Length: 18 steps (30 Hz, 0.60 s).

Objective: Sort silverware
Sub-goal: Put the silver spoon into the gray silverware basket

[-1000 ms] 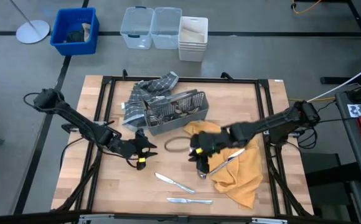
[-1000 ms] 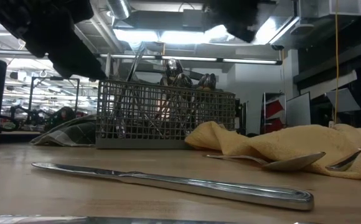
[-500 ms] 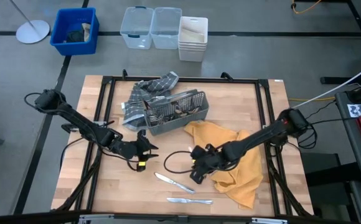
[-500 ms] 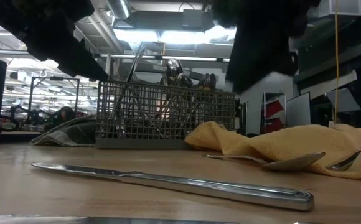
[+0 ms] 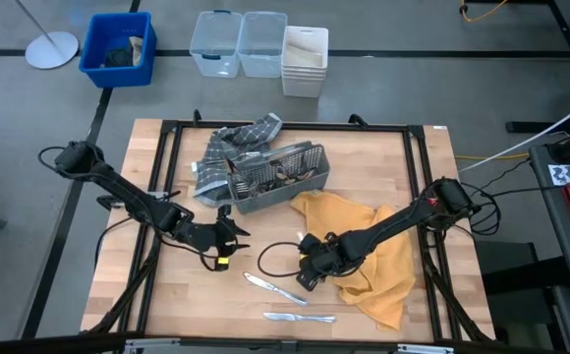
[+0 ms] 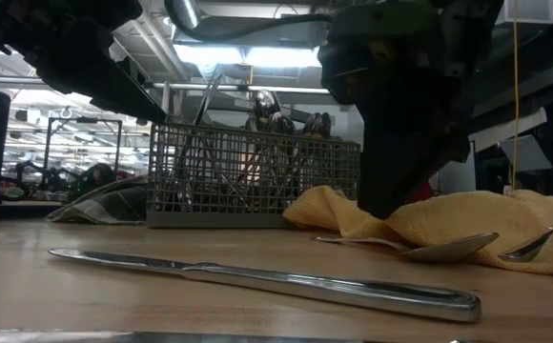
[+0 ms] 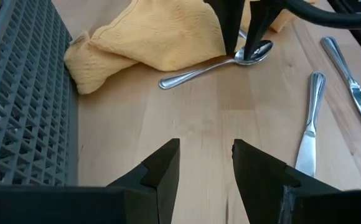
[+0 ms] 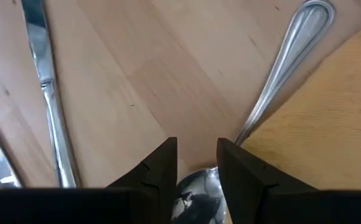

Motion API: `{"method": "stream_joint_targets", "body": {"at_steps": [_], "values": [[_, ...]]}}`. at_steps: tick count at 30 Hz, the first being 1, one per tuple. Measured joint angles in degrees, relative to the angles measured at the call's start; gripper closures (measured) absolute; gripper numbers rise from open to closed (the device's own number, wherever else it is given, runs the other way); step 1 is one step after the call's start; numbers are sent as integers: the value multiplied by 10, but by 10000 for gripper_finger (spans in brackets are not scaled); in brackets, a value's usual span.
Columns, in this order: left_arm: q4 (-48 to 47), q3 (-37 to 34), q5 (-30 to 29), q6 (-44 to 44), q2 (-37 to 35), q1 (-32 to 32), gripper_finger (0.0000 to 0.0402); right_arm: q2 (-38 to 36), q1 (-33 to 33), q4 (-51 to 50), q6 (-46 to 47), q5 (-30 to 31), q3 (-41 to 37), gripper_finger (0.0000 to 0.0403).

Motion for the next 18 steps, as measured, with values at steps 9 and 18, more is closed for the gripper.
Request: {"method": "stream_joint_targets", "body": {"at_steps": [9, 18], "values": [[0, 0, 0, -1, 0, 0, 265, 0, 0, -39, 0, 19, 0, 288], [0, 0, 0, -2, 0, 0, 265, 0, 0, 4, -4, 20, 0, 288]]}}
